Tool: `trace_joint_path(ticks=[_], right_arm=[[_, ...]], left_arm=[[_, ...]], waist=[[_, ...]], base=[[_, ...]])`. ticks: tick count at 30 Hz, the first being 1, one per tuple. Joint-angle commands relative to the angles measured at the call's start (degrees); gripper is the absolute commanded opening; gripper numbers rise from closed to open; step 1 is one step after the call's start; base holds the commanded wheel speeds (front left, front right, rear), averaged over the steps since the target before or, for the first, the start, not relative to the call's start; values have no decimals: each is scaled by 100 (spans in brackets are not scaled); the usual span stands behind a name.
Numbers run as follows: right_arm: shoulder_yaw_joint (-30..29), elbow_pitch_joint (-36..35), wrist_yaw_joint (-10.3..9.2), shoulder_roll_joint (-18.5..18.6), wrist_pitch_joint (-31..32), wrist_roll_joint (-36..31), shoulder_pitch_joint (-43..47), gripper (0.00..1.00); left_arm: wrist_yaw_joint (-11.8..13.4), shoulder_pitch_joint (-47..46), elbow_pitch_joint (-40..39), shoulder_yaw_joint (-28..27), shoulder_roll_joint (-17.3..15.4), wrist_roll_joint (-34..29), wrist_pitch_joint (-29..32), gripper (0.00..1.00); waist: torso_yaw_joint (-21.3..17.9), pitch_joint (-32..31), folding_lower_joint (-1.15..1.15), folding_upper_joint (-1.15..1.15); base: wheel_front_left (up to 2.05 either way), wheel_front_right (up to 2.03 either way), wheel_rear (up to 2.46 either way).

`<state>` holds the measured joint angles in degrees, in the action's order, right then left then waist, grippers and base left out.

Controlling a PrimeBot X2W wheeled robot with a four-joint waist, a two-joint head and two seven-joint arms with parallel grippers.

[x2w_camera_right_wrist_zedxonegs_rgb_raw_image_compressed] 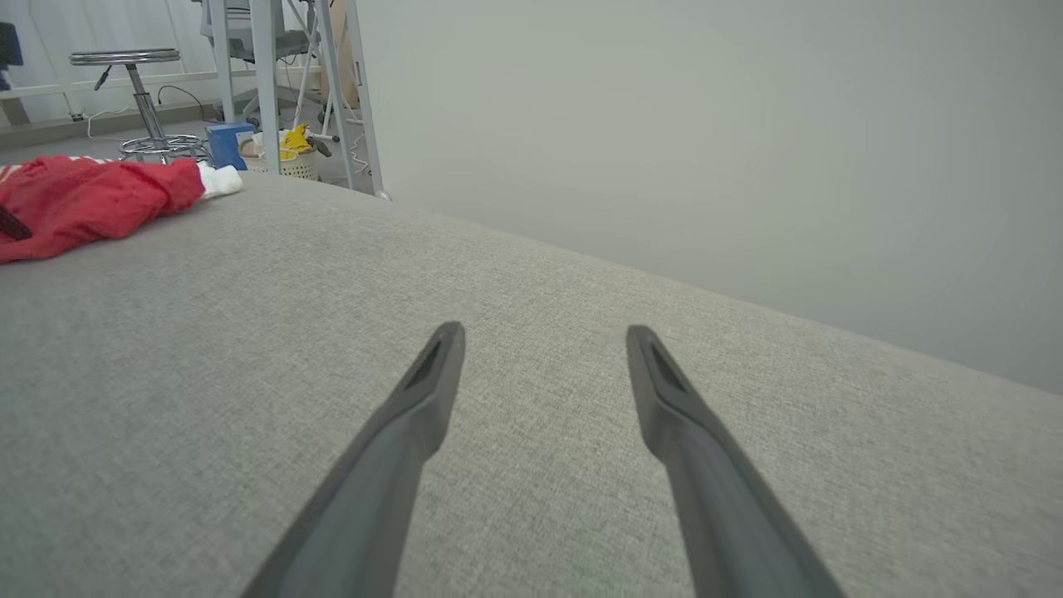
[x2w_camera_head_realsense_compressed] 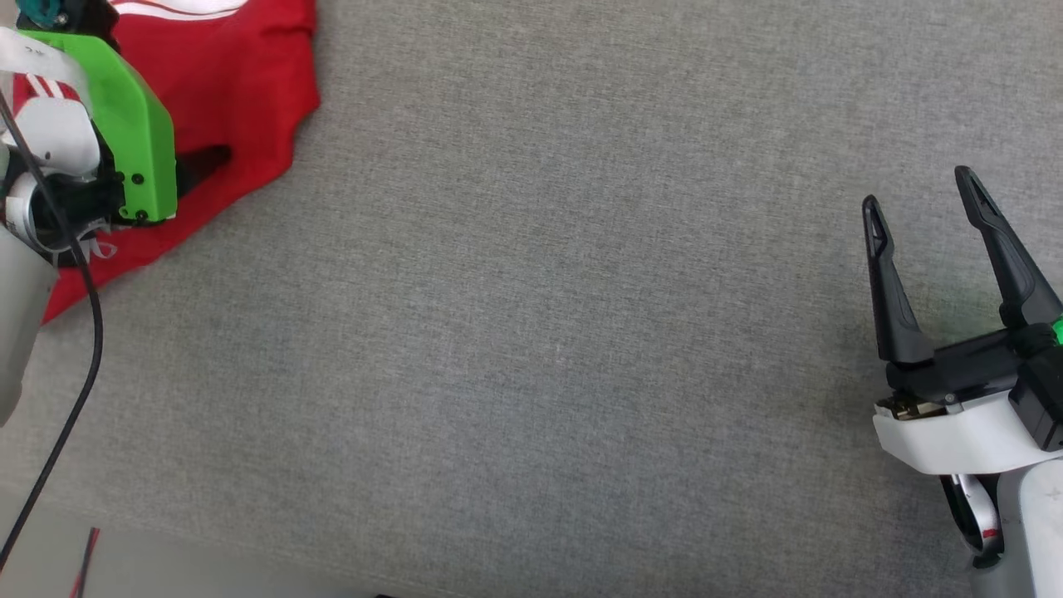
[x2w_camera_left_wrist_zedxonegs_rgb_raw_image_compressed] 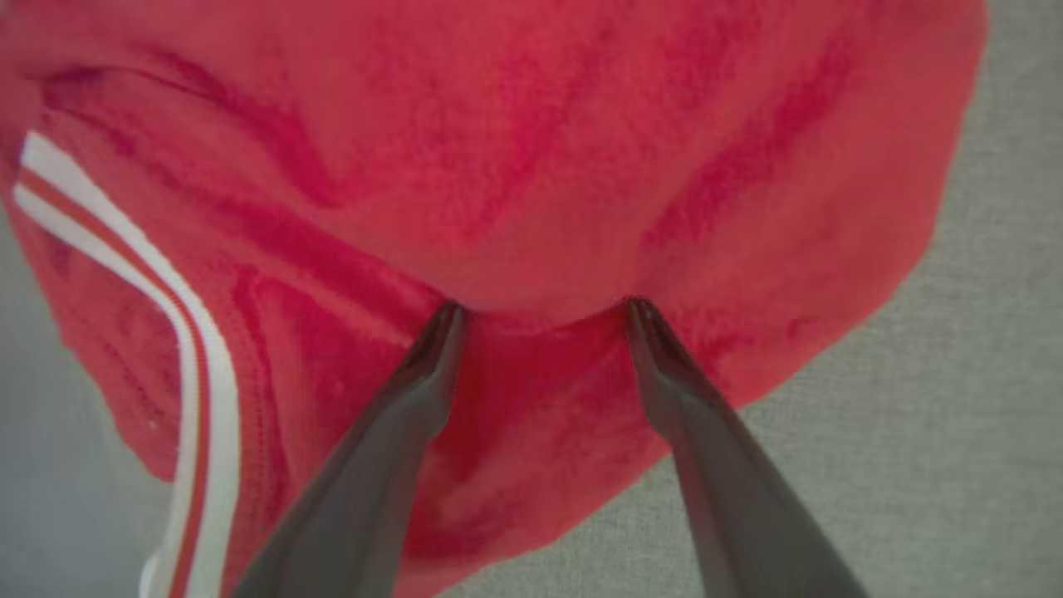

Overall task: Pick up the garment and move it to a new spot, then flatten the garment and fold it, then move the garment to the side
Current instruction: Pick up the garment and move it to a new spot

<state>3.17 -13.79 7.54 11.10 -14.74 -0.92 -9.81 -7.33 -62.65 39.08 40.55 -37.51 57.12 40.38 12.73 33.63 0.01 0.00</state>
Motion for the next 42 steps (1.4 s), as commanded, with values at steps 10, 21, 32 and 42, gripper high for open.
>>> trace_joint_path(ticks=[10,21,32,42], right_arm=[[-52,44,-5,-35,-26,105,-182,100],[-101,227,-5,-237,-26,284,70,100],[-203,309,-5,-480,-26,371,295,100],[-368,315,-5,-695,-26,416,335,100]], left_arm=[[-15,85,789,661,401,125,-97,26],[-15,-505,453,995,-75,-192,-1952,0],[-15,-1205,-407,1729,0,-660,-2748,0],[-15,-1360,-1053,2486,790,-1038,-3093,0]], waist=[[-187,108,-1,0],[24,-831,-1,0],[-74,-1471,-1,0],[-825,-1683,-1,0]], base=[[0,0,0],[0,0,0],[0,0,0],[0,0,0]])
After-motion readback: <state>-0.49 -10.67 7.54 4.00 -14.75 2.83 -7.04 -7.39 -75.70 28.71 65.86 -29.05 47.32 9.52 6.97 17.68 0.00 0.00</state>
